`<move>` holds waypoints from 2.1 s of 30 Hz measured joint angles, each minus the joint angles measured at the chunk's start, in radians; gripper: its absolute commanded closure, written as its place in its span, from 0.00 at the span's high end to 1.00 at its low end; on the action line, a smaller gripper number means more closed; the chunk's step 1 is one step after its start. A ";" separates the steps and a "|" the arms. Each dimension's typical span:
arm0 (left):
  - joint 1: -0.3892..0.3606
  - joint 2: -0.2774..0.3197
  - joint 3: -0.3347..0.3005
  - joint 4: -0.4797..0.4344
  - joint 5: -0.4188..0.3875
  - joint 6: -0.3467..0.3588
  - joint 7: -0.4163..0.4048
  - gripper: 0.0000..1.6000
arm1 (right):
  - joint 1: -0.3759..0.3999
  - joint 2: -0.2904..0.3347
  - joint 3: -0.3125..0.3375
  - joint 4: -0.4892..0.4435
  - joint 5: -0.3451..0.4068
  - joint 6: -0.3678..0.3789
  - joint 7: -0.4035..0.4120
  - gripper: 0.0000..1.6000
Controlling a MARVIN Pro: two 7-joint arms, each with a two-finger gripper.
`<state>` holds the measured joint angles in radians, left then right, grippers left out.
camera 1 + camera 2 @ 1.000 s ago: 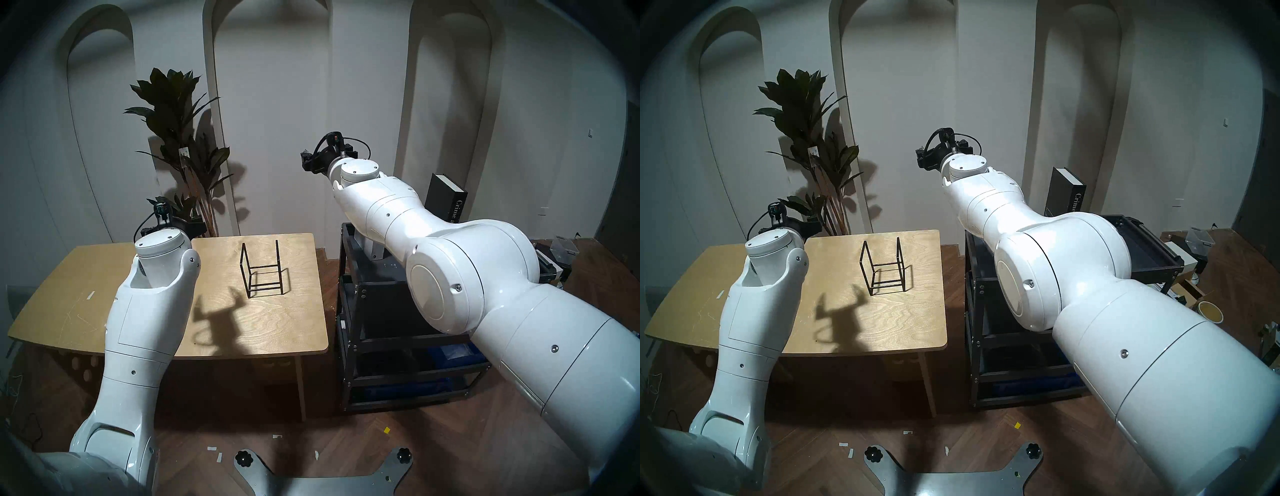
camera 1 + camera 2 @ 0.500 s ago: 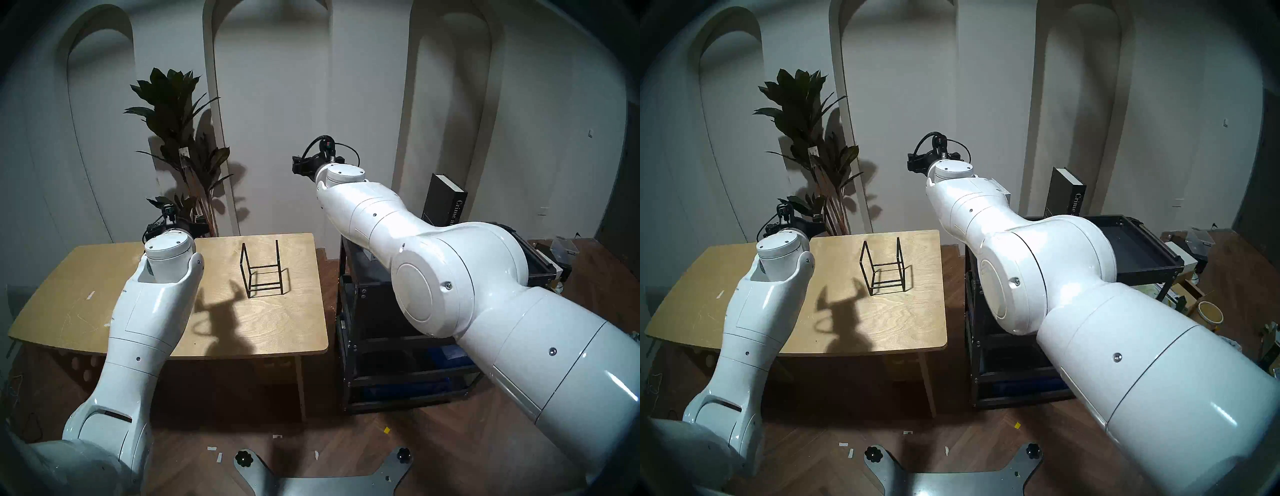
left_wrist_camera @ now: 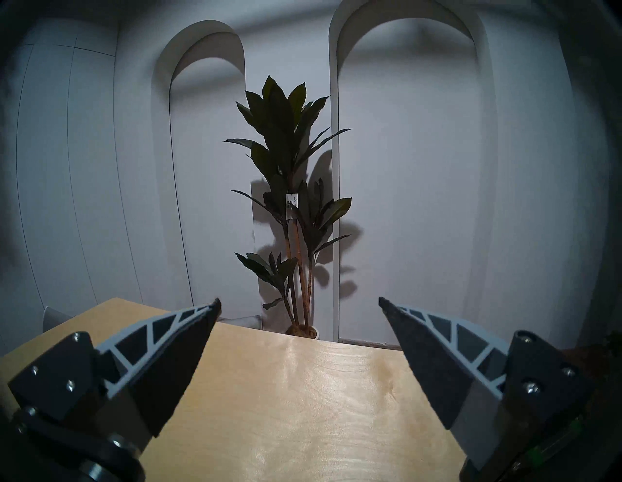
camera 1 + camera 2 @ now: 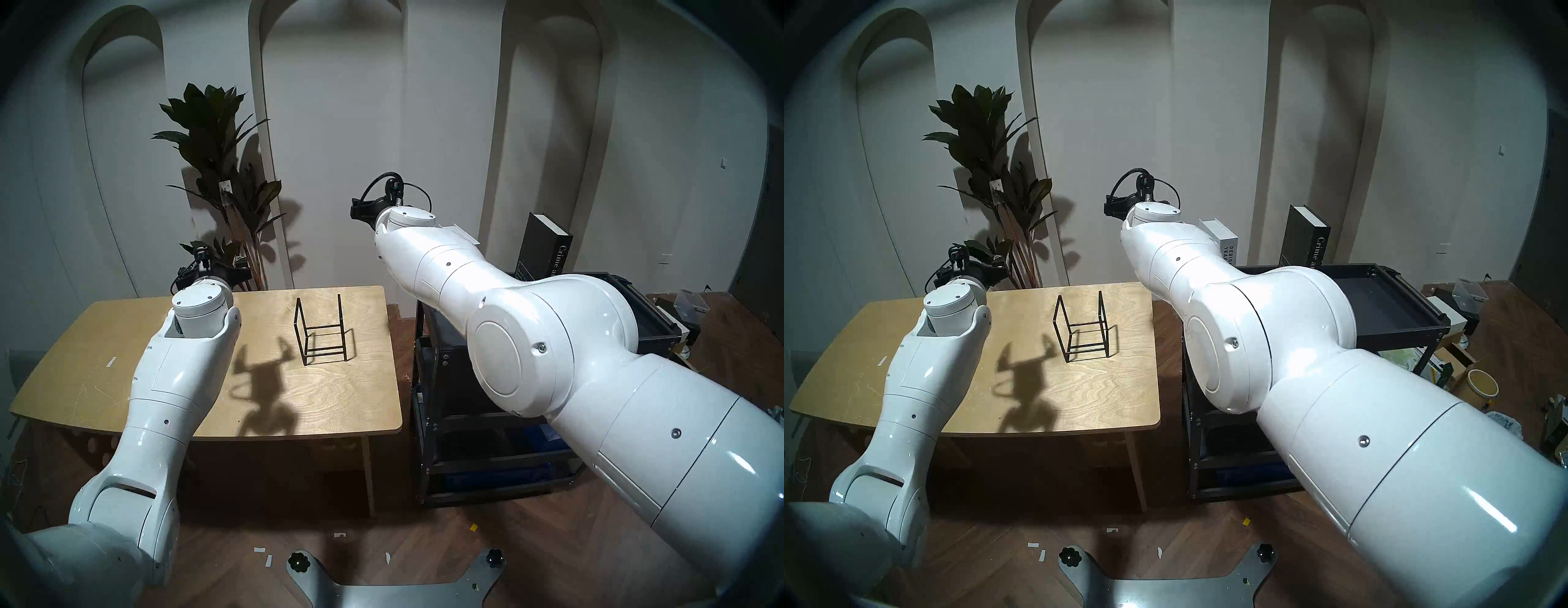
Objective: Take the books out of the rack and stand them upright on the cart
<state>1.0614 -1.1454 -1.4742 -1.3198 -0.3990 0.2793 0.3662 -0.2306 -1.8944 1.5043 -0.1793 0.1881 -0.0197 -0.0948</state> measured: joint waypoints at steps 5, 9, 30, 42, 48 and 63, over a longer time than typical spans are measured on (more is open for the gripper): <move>-0.021 0.009 -0.003 0.054 0.000 -0.057 -0.046 1.00 | 0.000 -0.012 0.010 0.011 0.011 0.004 -0.018 1.00; -0.032 0.013 -0.003 0.082 0.000 -0.087 -0.072 1.00 | 0.001 -0.016 0.011 0.016 0.013 0.004 -0.026 1.00; -0.091 0.018 0.049 0.247 0.012 -0.285 -0.244 1.00 | 0.009 0.031 -0.017 0.036 -0.010 0.002 0.020 1.00; -0.127 0.018 0.066 0.318 0.017 -0.377 -0.314 1.00 | 0.012 0.056 -0.031 0.044 -0.026 0.002 0.069 1.00; -0.144 0.018 0.066 0.354 0.019 -0.422 -0.345 1.00 | 0.011 0.064 -0.032 0.048 -0.029 -0.001 0.092 1.00; -0.179 0.014 0.065 0.430 0.023 -0.515 -0.410 1.00 | 0.009 0.071 -0.027 0.055 -0.026 -0.005 0.130 1.00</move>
